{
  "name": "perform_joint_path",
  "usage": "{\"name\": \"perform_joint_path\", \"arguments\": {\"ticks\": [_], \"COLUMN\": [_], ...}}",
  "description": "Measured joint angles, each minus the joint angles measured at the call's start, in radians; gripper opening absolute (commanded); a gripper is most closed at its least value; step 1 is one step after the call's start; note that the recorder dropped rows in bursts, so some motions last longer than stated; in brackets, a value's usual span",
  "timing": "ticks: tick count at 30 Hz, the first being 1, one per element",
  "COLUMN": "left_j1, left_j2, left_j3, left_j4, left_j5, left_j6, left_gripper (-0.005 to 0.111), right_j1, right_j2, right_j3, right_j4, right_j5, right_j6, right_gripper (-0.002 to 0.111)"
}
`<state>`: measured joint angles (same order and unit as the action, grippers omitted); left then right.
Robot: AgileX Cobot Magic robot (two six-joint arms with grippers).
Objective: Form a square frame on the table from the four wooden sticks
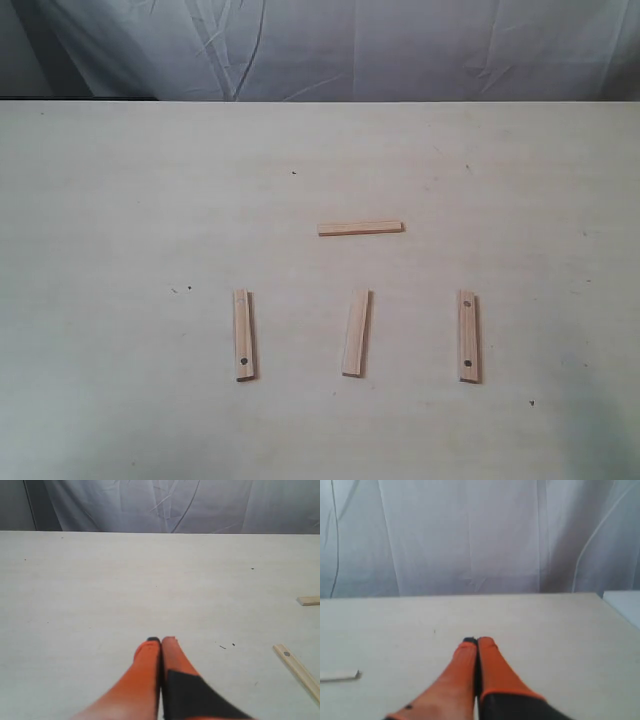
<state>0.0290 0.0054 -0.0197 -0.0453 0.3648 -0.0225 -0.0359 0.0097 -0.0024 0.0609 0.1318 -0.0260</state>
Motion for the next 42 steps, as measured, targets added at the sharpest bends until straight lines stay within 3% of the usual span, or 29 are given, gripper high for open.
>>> {"name": "perform_joint_path", "arguments": {"ticks": [9, 21, 27, 35, 42], "left_j1": [0.000, 0.000, 0.000, 0.000, 0.000], "left_j2": [0.000, 0.000, 0.000, 0.000, 0.000], "left_j3": [0.000, 0.000, 0.000, 0.000, 0.000], "left_j4": [0.000, 0.000, 0.000, 0.000, 0.000], "left_j5": [0.000, 0.000, 0.000, 0.000, 0.000], "left_j6": [0.000, 0.000, 0.000, 0.000, 0.000], "left_gripper": [0.000, 0.000, 0.000, 0.000, 0.000], "right_j1": [0.000, 0.000, 0.000, 0.000, 0.000], "right_j2": [0.000, 0.000, 0.073, 0.360, 0.485], "right_j3": [0.000, 0.000, -0.122, -0.438, -0.508], "right_j4": [0.000, 0.000, 0.000, 0.055, 0.124], "right_j5": [-0.264, -0.307, -0.150, 0.275, 0.290], "right_j6": [0.000, -0.002, -0.018, -0.020, -0.020], "right_gripper": [-0.001, -0.001, -0.001, -0.001, -0.001]}}
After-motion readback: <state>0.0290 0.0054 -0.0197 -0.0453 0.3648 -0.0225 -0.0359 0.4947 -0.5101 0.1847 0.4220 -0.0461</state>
